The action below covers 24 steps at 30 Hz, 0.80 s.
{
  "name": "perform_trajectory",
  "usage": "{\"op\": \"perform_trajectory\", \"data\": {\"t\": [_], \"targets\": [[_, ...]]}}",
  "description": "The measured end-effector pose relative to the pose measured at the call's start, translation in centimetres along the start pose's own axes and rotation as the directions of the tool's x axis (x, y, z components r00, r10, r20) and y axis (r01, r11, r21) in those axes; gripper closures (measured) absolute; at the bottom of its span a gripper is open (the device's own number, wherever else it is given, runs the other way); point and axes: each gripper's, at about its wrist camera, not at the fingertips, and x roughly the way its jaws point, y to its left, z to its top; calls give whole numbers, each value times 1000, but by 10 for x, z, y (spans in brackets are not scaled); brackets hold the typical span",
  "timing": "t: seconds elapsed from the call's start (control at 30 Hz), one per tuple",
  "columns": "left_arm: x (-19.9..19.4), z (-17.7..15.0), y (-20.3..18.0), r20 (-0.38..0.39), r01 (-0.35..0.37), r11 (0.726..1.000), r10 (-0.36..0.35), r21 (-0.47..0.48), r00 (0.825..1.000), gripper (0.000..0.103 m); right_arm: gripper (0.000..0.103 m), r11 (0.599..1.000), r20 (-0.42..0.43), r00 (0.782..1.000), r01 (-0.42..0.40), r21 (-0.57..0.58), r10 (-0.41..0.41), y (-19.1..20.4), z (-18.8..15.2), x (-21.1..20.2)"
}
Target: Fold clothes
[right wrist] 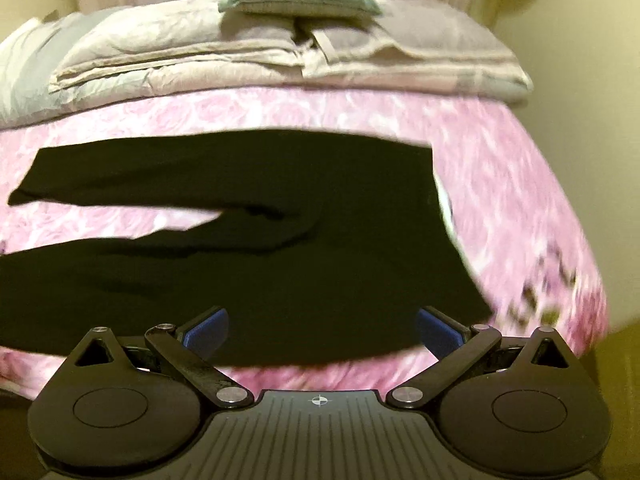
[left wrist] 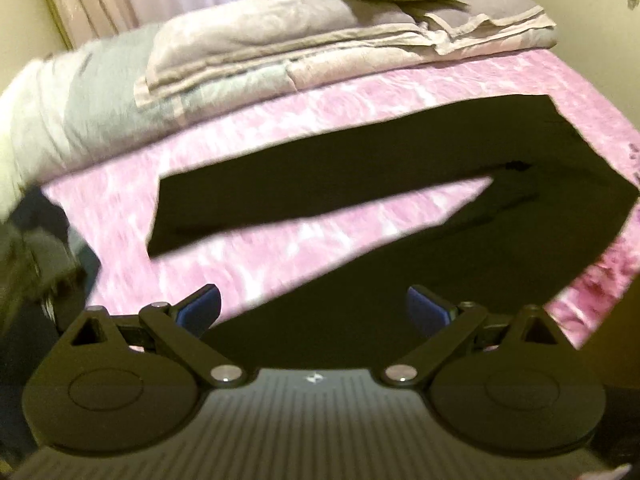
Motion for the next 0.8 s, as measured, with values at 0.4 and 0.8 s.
{"op": "perform_trajectory", "data": {"t": [0.4,0.8], "targets": [[124,110,9,-85,-95,985,109,147,990,6,7,928,-32,997,-77,-364,70,-84,154,168],[301,164,103,-206,44,886,59,463,977,17,20,881,-107,989,-136,-453,97,-50,222,282]]}}
